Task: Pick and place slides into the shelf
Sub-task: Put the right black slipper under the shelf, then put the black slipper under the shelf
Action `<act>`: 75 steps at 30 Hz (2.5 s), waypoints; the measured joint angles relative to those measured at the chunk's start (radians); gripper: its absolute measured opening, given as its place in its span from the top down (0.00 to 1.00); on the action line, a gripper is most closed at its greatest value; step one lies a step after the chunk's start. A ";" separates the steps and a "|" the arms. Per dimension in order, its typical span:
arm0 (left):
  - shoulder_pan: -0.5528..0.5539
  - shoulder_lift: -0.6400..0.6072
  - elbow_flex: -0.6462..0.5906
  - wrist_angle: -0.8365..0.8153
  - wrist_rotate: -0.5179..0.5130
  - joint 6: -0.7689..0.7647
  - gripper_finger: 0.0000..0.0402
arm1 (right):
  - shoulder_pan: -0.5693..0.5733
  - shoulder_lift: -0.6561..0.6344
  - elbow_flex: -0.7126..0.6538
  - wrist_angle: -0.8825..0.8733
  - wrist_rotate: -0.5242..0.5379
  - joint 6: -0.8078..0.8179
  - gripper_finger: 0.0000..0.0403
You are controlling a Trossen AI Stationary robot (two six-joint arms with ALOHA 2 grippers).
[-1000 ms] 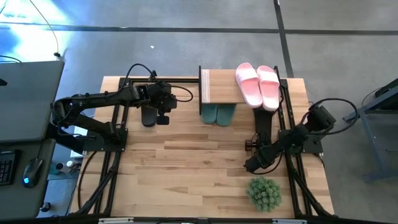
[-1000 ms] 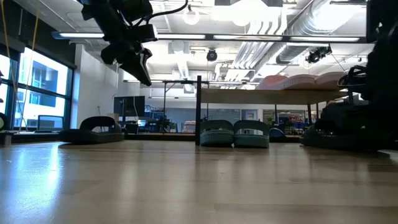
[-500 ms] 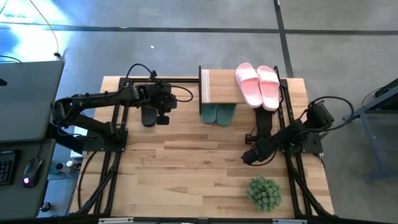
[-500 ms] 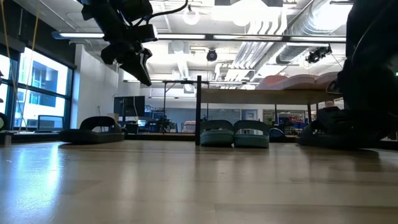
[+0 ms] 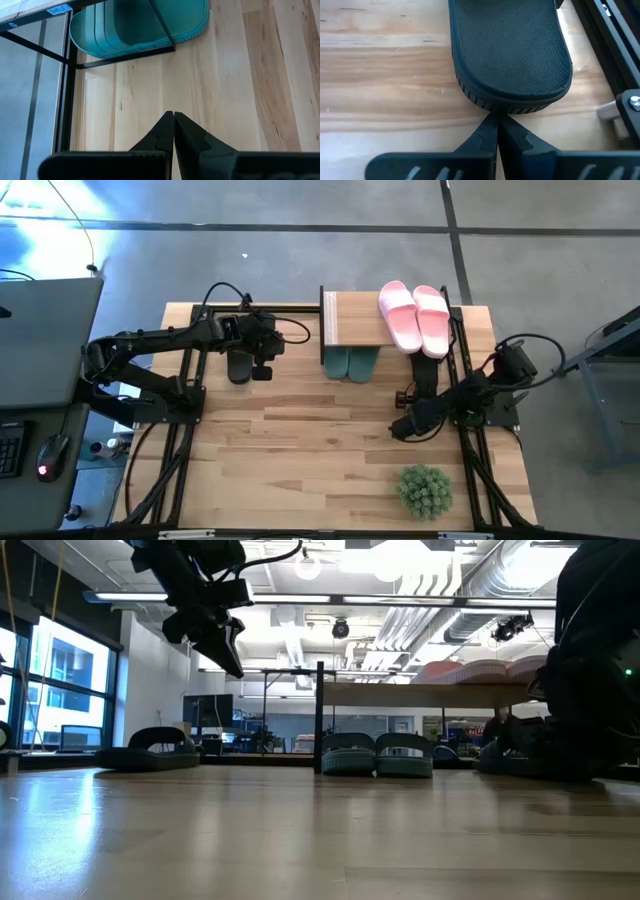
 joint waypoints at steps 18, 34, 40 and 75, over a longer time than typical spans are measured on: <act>0.000 0.000 0.000 0.000 0.000 0.000 0.99 | -0.119 0.002 -0.001 0.037 0.051 -0.100 1.00; 0.000 0.000 0.000 0.007 0.000 0.000 0.99 | -0.181 0.002 0.000 0.037 0.050 -0.100 1.00; 0.000 0.000 0.000 0.007 0.000 0.000 0.99 | -0.160 0.001 0.000 0.033 0.027 -0.097 1.00; 0.000 0.000 0.000 -0.025 0.000 -0.015 0.99 | 0.014 -0.002 0.544 -0.295 -0.122 -0.705 1.00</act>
